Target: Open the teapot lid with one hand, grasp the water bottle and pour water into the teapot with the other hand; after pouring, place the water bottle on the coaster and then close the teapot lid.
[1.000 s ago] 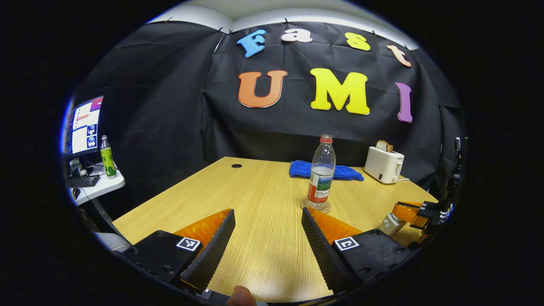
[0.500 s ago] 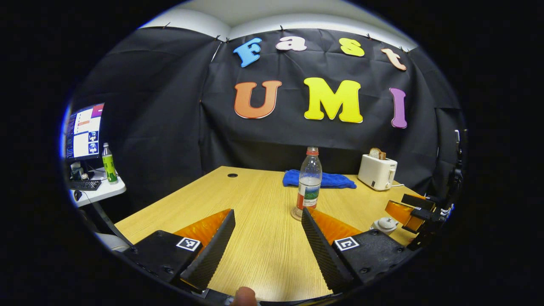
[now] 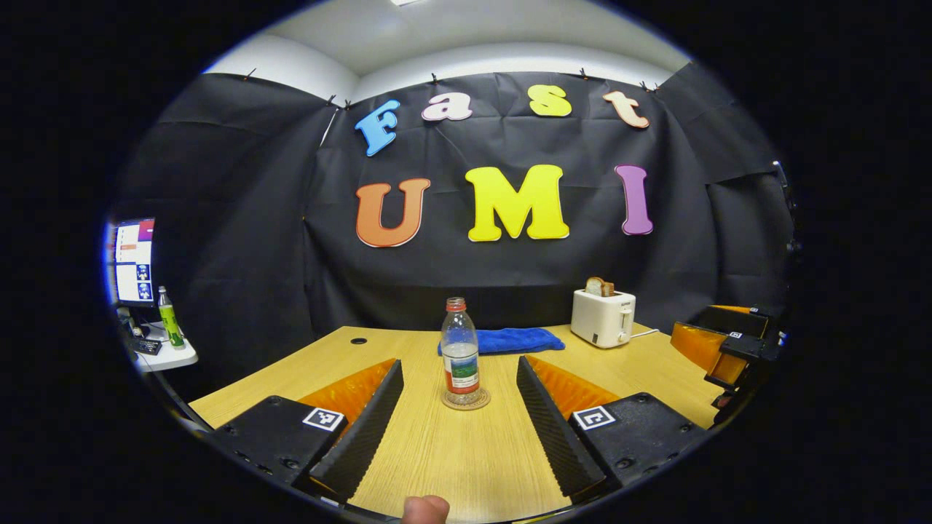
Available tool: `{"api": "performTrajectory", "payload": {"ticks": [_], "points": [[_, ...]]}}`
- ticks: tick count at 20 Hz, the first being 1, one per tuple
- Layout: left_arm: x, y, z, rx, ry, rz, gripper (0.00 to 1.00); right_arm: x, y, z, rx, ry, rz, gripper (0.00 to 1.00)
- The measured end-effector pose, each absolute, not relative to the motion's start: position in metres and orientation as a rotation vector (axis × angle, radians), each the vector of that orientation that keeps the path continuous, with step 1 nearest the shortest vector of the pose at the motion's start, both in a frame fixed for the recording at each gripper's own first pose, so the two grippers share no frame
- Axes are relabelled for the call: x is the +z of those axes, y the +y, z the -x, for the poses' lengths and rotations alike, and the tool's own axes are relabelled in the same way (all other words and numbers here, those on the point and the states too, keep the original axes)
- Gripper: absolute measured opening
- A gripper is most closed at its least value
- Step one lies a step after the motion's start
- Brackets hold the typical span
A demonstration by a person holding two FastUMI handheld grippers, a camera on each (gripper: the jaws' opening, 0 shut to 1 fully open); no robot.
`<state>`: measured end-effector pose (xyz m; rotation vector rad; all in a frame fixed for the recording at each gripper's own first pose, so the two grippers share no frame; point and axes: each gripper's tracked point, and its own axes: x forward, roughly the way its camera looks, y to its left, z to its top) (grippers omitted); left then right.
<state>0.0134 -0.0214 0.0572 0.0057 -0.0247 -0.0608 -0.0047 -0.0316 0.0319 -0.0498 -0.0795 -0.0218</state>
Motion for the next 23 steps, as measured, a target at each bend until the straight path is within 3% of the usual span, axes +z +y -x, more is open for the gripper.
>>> {"api": "performTrajectory", "payload": {"ticks": [2, 8, 23], "points": [[0.059, -0.038, -0.01, -0.088, -0.044, 0.002, 0.98, 0.037, -0.033, 0.016, -0.039, -0.091, 0.047, 0.92], [0.072, -0.056, 0.006, -0.105, -0.093, -0.02, 0.98, 0.038, -0.02, 0.025, -0.03, -0.093, 0.018, 0.95], [0.063, -0.045, 0.001, -0.097, -0.058, -0.034, 0.96, 0.037, -0.013, 0.023, -0.049, -0.082, 0.008, 0.92]]}}
